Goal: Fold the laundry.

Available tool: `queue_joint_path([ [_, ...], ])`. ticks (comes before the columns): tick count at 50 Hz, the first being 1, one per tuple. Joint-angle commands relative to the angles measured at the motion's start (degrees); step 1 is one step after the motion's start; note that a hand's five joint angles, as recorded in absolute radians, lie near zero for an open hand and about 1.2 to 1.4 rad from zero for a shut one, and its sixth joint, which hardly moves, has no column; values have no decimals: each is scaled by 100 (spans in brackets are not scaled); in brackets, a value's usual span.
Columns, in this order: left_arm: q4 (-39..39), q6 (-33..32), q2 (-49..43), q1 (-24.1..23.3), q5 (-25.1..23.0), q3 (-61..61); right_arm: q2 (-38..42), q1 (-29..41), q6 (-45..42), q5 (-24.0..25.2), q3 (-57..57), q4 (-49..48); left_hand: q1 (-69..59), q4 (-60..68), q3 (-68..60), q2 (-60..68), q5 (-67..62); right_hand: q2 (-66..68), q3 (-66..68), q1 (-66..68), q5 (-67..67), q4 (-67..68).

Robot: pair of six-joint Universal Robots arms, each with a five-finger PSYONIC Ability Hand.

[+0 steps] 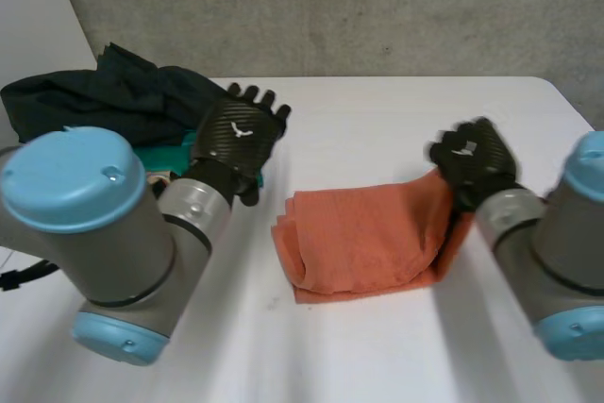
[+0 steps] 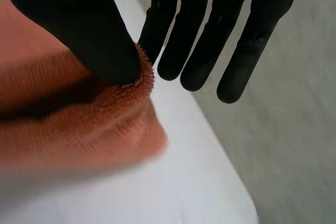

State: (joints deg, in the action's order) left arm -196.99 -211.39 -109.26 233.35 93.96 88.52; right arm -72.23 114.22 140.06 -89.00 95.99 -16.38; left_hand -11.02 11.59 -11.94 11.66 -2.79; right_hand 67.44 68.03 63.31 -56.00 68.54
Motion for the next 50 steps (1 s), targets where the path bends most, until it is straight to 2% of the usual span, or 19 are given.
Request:
queue_joint_path([
  [1,-6,272,317,403,17,245,401,1267,899,1311,-116,-277,102,-159,194,-166,279,1256,1197,1669,-1400,1146],
  [4,29,597,317,448,8,288,761,1514,1015,1858,-98,-225,102,-159,194,-166,279,1256,1197,1669,-1400,1146],
  [9,47,889,291,457,-18,341,965,1524,1103,1720,-195,30,102,-159,194,-166,279,1195,1136,1608,-1340,1085],
  [10,47,915,300,457,-18,341,948,1524,1146,1702,-204,74,102,-159,194,-166,279,711,652,1125,-856,601],
  [14,21,933,247,431,-36,263,790,1454,1533,1553,-265,91,102,-159,194,-166,279,-5720,-5779,-5306,5575,-5830],
  [20,-23,1108,-51,115,-10,-211,175,699,2683,1114,-283,249,102,-159,194,-166,279,-5744,-5803,-5331,5600,-5854],
  [23,12,1451,-403,-246,-10,-572,113,496,3316,938,-397,714,102,-159,194,-166,279,-5744,-5803,-5331,5600,-5854],
  [27,99,2030,-921,-483,-1,-1038,218,189,3634,894,-704,1602,-4,-53,89,-60,173,-5744,-5803,-5331,5600,-5854],
  [30,424,2347,-1404,-633,8,-1363,577,83,3599,894,-994,2147,-54,-3,38,-10,123,-5744,-5803,-5331,5600,-5854],
  [35,1013,2453,-1993,-853,139,-1671,1202,21,3529,929,-1442,2473,-54,-3,38,-9,123,-5744,-5803,-5331,5600,-5854],
  [39,1198,2392,-2231,-853,744,-1671,1658,74,3450,973,-1723,2500,-37,-19,55,-26,140,-5744,-5803,-5331,5600,-5854],
  [42,1260,2340,-2284,-853,957,-1654,1870,91,3161,938,-1829,2500,-37,-19,55,-26,140,-5744,-5803,-5331,5600,-5854],
  [50,1690,1900,-2363,-853,984,-1513,1906,100,2299,771,-1865,2465,-21,-36,72,-43,156,-5744,-5803,-5331,5600,-5854],
])
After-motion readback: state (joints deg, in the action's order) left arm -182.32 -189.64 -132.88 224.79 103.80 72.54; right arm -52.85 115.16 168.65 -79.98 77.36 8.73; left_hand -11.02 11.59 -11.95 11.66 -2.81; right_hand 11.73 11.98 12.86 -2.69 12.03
